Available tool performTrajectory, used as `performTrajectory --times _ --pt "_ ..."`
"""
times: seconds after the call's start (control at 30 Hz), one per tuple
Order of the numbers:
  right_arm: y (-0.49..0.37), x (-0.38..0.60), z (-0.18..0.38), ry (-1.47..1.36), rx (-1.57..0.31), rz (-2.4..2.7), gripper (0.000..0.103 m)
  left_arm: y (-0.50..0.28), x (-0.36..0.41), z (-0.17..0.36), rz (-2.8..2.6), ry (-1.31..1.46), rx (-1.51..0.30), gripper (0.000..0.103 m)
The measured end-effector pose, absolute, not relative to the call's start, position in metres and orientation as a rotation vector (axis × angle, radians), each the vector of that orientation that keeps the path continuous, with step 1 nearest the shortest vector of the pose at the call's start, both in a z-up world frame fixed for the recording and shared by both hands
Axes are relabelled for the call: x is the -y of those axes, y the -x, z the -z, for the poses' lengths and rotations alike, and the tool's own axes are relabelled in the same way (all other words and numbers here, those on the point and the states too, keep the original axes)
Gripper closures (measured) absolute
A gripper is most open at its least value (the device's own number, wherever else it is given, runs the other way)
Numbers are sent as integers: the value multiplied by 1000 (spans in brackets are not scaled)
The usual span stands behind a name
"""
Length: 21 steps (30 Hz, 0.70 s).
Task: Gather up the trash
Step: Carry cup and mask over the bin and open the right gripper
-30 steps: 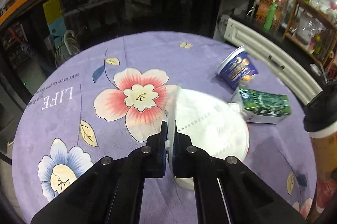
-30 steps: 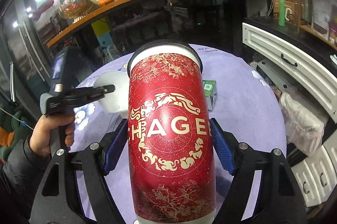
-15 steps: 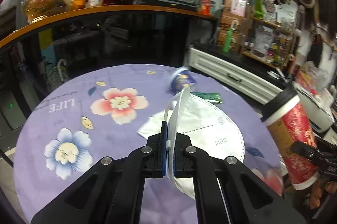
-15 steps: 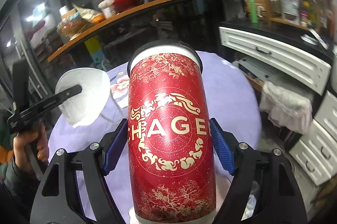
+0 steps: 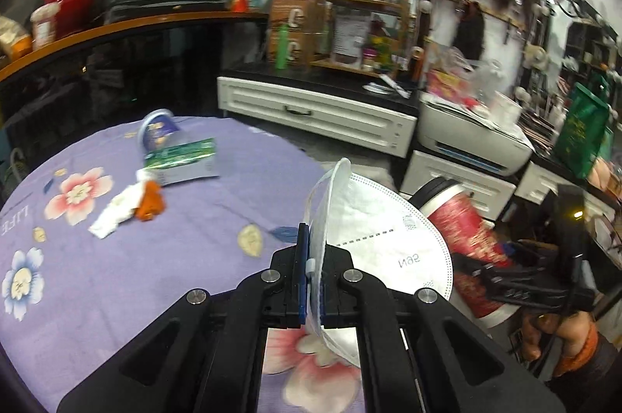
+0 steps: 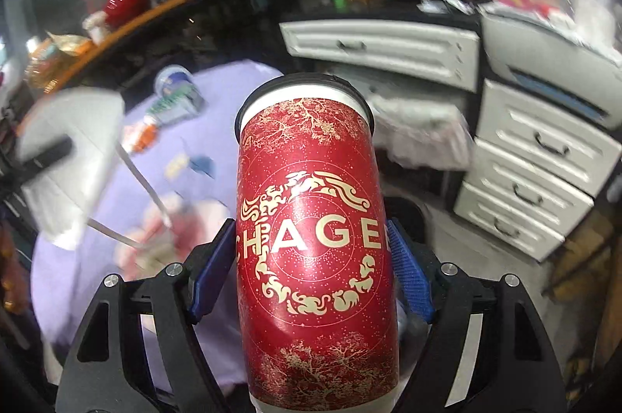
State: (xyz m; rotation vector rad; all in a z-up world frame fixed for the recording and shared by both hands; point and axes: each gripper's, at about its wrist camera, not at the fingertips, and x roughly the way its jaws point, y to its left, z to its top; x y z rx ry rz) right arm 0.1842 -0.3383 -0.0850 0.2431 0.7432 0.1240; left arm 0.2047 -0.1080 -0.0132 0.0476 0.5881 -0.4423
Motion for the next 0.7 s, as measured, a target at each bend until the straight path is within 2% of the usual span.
performTrajectory --times 0.47,0.7 --pt "-214 352 216 -364 -958 -89 27 -202 196 52 544 -152 -678 99" --pt "-194 369 217 -352 -945 -32 27 -207 221 70 576 -199 -721 99"
